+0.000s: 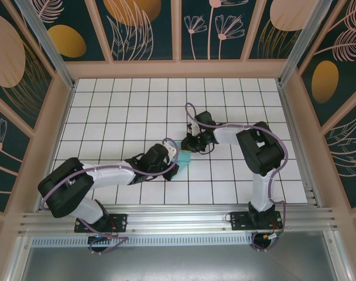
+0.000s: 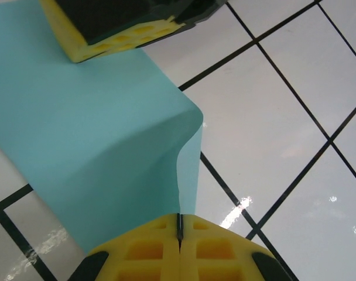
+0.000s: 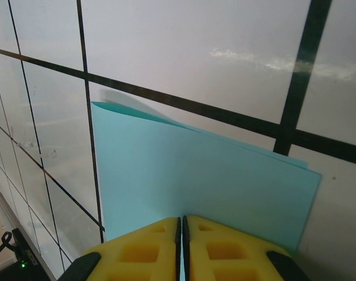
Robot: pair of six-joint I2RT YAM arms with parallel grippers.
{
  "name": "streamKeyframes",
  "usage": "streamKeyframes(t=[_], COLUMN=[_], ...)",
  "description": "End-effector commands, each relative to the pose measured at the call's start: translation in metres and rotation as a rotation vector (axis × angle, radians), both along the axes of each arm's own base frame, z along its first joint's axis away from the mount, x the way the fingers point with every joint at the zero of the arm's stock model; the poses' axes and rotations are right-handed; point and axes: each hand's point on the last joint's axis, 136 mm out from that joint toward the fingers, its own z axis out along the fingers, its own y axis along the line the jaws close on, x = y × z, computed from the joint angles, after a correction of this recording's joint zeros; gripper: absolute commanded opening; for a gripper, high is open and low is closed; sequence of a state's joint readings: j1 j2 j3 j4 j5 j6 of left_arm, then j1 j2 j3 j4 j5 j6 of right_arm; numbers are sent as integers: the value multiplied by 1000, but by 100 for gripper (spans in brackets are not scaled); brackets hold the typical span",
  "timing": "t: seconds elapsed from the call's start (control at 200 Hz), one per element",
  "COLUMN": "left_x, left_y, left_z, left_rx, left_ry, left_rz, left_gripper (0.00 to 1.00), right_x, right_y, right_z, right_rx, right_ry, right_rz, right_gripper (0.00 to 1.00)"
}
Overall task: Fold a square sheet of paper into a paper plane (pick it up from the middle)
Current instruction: Fold the wing for the third time at the center of the table.
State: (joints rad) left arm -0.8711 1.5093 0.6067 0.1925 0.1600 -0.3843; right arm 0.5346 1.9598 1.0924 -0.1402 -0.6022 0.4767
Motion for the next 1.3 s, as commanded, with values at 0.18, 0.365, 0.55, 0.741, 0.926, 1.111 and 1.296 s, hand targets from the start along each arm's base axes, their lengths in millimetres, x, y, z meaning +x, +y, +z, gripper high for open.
streamKeyframes(t=[0.18,0.365,0.55,0.741,0.926,1.111,1.296], left_x=[4,12,16,21,23,25,25], left_y=[9,11,13,14,16,21,20], left_z=[-17,-20,-21,-23,-22,-27,-29], left_rx=[-25,-14,-6,25,32,61,65], left_ry=[77,77,69,57,46,44,51], left_rz=[52,64,70,69,78,101,98], left_gripper=[0,0,0,0,0,0,0], right_x=[-12,-13,-15,-15,-16,-16,-16], right_y=[-1,-2,-5,-6,-6,-7,-7], right_z=[-16,-19,-22,-24,-25,-27,-28], right_rx=[-62,-73,-90,-94,-96,-101,-101], right_ry=[22,27,29,32,32,33,34], right_rz=[17,17,12,8,8,6,3], right_gripper=[14,14,14,14,14,14,14])
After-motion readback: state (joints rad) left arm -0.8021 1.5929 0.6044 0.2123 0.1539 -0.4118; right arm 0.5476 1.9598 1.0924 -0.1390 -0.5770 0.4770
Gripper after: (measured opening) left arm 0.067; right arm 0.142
